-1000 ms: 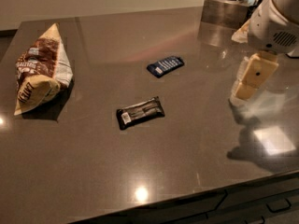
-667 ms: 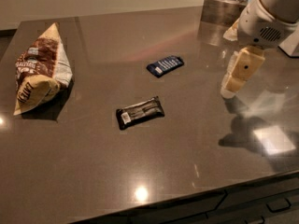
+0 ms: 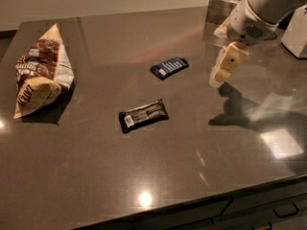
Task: Pick rxbar blueberry
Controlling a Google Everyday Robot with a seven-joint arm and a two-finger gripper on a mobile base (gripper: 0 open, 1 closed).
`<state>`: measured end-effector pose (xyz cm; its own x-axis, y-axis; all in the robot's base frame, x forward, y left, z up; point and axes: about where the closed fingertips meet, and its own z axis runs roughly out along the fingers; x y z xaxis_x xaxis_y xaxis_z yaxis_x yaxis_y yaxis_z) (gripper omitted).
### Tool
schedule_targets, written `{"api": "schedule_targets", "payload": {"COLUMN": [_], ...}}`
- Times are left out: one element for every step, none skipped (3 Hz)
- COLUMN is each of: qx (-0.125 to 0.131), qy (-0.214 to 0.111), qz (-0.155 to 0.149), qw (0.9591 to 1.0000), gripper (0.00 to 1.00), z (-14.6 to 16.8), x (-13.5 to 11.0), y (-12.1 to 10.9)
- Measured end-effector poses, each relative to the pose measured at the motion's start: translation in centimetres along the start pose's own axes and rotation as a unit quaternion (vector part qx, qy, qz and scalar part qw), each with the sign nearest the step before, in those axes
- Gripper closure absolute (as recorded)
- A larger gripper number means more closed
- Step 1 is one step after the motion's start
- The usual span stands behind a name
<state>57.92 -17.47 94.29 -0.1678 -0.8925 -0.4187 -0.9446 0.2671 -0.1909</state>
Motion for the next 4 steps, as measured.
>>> {"api": "schedule_targets", "payload": {"qx": [-0.015, -0.027, -0.045, -0.063], "qy": [-0.040, -0.063, -0.079, -0.097], "qz": [0.005, 0.020, 0.045, 0.067], "qw": [0.9991, 0.9975, 0.9948, 0.9910], "gripper": [0.00, 0.00, 0.00, 0.00], "z": [3.5, 5.9, 8.7, 12.1], "x": [-0.9, -1.7, -2.8, -4.6], "y": [-3.4, -5.4, -7.0, -7.6]}}
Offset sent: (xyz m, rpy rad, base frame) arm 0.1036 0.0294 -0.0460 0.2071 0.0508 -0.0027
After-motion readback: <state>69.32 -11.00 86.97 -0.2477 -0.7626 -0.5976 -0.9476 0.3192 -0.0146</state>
